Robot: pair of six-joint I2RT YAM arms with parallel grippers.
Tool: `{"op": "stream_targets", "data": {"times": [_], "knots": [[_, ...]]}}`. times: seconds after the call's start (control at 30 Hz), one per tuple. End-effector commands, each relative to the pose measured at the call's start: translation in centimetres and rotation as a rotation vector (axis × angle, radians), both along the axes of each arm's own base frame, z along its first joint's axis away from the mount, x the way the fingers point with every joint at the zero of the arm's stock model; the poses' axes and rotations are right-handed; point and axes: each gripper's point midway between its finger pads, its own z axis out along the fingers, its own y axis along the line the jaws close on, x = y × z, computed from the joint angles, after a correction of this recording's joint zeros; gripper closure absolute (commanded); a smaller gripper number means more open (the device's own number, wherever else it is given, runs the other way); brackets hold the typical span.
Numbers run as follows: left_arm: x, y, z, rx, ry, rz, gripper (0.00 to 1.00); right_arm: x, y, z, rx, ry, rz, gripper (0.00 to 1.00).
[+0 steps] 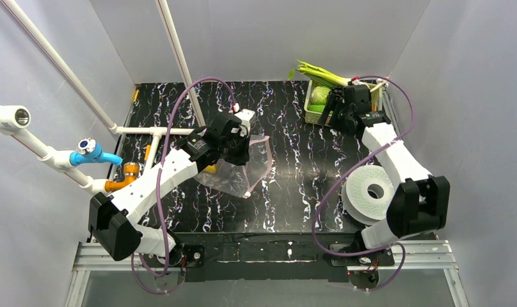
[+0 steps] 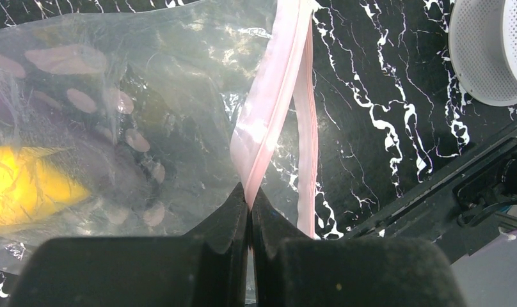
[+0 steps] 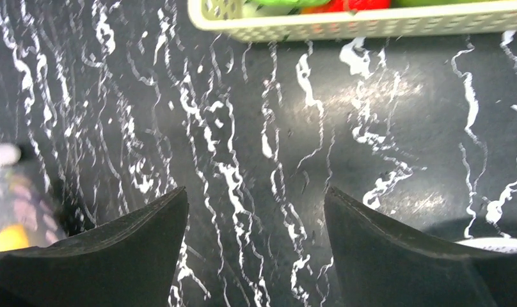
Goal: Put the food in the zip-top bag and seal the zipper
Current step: Pick up the fake fruit from the bin.
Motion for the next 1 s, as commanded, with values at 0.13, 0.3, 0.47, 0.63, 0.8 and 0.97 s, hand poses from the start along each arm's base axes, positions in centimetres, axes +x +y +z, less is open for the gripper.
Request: {"op": "stream_targets", "data": {"times": [0.13, 0.3, 0.47, 0.63, 0.8, 0.97], "knots": [[-0.7, -0.5, 2.7, -0.072, -0.030, -0.025, 1.00, 8.5, -3.6, 1.7, 0.043, -0.100, -0.091, 0.13], [-0.9, -0.6, 2.9, -0.084, -0.026, -0.033, 1.00, 12.5, -4.7, 1.1, 0.074, -0.068, -0.110, 0.14], [-1.0, -0.9, 2.7, -0.090, -0.015, -0.041, 1.00, 15.6, -5.3, 0.4, 0.082, -0.063, -0.133, 0.17], [-1.0, -0.9, 2.7, -0.091, -0.014, -0.042, 1.00, 17.8, -5.1, -1.0, 0.166, -0.031, -0.124, 0.24], [-1.0, -0.8, 2.8, -0.089, -0.018, -0.041, 1.00, 19.1, -4.7, -2.4, 0.218, -0.003, -0.139, 0.25], [-0.9, -0.7, 2.8, -0.086, -0.022, -0.038, 1.00, 20.0, -6.4, -3.6, 0.274, 0.012, -0.181, 0.27]]}}
